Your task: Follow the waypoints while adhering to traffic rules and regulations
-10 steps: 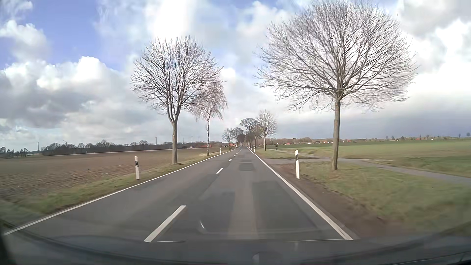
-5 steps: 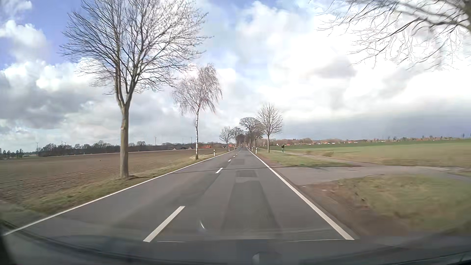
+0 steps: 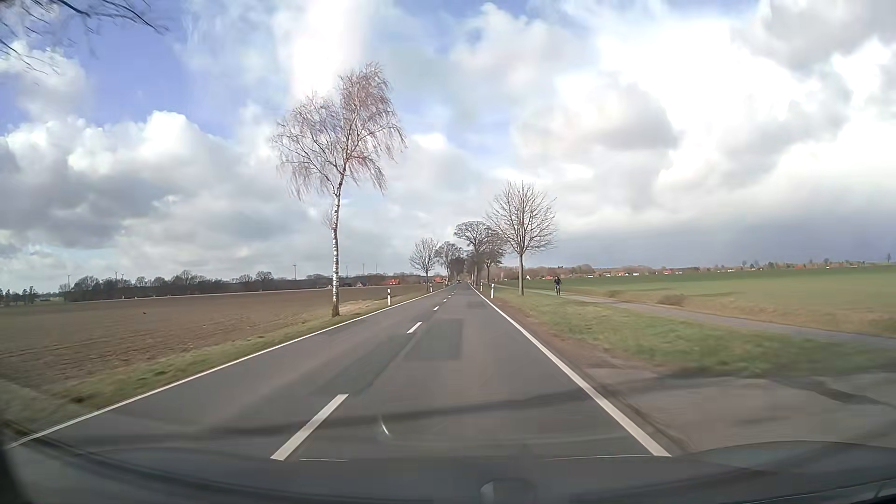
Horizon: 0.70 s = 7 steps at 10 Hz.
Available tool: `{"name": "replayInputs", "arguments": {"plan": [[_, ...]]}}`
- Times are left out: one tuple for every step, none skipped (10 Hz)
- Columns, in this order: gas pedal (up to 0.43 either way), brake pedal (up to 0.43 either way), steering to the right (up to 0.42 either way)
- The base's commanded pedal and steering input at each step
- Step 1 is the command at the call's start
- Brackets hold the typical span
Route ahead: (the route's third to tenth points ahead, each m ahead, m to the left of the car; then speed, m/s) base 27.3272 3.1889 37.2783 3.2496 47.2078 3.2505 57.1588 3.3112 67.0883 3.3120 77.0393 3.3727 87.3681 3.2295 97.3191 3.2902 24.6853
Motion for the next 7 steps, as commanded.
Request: {"name": "replayInputs", "arguments": {"plan": [[0.299,0.0,-0.003],[0.299,0.0,-0.003],[0.299,0.0,-0.003],[0.299,0.0,-0.003],[0.299,0.0,-0.003],[0.299,0.0,-0.003],[0.299,0.0,-0.003]]}}
